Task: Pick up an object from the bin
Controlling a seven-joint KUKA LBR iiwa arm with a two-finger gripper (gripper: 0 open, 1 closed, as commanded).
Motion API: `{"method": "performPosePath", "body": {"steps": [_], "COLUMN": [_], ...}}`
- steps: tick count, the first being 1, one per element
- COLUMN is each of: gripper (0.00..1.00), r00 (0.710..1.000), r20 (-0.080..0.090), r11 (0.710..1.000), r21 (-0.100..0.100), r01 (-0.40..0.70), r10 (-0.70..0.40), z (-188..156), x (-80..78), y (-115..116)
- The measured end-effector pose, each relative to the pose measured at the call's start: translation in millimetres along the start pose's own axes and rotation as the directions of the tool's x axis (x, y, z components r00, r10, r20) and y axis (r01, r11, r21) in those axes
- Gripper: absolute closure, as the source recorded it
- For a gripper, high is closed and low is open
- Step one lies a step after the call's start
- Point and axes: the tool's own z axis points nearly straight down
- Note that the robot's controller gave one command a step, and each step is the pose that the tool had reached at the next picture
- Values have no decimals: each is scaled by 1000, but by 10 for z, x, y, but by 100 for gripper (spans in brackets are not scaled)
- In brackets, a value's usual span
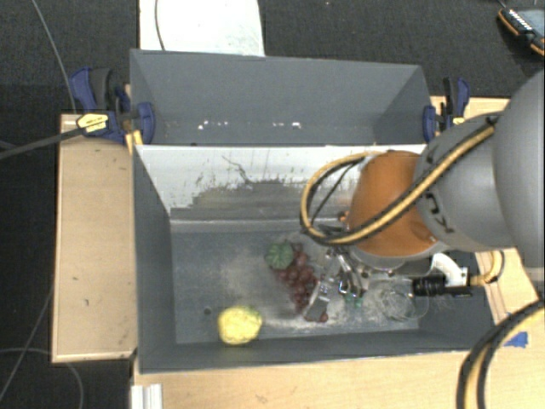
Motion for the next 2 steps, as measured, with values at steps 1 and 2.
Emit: {"method": "performPosePath", "body": {"steps": [1,2], "gripper": [0,100], "r00": [999,1000], "r20": [12,7], "r11": [999,1000], "r21": [-10,-6], "r01": [-35,-22], "r10": [35,22], "z": [289,291], "x": [-74,49], "y": [60,206]}}
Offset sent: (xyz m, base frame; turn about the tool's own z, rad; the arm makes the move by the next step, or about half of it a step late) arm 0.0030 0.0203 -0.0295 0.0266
